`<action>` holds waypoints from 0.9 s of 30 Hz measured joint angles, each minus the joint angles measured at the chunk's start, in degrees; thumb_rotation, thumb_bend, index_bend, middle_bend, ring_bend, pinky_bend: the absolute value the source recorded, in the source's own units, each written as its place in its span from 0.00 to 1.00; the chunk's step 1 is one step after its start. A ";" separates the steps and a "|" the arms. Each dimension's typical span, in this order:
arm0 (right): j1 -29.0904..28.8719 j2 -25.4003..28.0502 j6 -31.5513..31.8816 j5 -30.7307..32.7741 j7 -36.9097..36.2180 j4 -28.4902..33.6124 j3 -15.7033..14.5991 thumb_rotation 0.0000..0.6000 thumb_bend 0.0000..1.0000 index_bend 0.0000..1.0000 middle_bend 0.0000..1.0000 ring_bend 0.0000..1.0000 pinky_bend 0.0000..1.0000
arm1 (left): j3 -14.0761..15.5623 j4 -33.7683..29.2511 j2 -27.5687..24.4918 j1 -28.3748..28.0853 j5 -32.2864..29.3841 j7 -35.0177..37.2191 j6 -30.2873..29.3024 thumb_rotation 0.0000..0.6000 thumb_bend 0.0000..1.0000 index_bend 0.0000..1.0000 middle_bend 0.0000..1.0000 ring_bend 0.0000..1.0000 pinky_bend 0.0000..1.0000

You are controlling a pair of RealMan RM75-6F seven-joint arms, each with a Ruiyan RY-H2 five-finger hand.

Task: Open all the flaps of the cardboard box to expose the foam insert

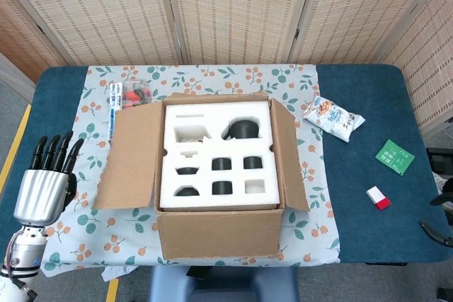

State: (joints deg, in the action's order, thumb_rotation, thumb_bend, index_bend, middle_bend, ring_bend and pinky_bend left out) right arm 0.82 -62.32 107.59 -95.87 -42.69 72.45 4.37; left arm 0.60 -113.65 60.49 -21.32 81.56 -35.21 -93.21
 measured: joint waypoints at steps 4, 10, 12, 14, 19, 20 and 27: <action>0.05 -0.40 -0.88 0.68 5.43 1.05 0.11 0.63 0.27 0.46 0.00 0.00 0.00 | 1.61 2.52 0.35 3.17 1.50 4.98 -1.30 1.00 0.77 0.00 0.00 0.00 0.00; 0.31 -1.85 -2.89 3.84 20.45 4.47 0.93 0.70 0.27 0.27 0.00 0.00 0.00 | 3.99 6.47 0.61 7.28 3.02 16.63 -1.78 1.00 0.72 0.00 0.00 0.00 0.00; 0.36 -2.36 -3.83 4.97 26.19 6.24 1.11 0.73 0.27 0.22 0.00 0.00 0.00 | 4.75 8.54 0.63 8.77 3.34 21.46 -1.67 1.00 0.69 0.00 0.00 0.00 0.00; 0.34 -2.88 -5.32 6.23 32.54 8.75 1.18 0.74 0.27 0.17 0.00 0.00 0.00 | 5.34 10.91 0.80 10.38 3.13 24.90 -1.41 1.00 0.64 0.00 0.00 0.00 0.00; 0.14 -3.69 -9.80 7.91 42.37 14.93 0.51 0.74 0.27 0.13 0.00 0.00 0.00 | 6.22 15.04 1.31 13.68 1.59 30.22 -0.23 1.00 0.56 0.00 0.00 0.00 0.00; 0.15 -3.72 -10.33 7.91 43.03 15.66 0.20 0.74 0.27 0.12 0.00 0.00 0.00 | 6.24 15.65 1.35 14.04 1.39 31.60 -0.09 1.00 0.54 0.00 0.00 0.00 0.00; 0.36 -3.06 -10.87 6.20 42.86 17.95 -0.89 0.74 0.27 0.12 0.00 0.00 0.00 | 5.14 20.05 1.63 17.64 0.16 36.35 -0.57 1.00 0.47 0.00 0.00 0.00 0.00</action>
State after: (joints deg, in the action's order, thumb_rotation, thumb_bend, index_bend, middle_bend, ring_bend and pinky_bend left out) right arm 1.18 -65.37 96.72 -89.67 0.17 90.40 3.48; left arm 5.74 -93.59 62.12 -3.68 81.71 1.14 -93.78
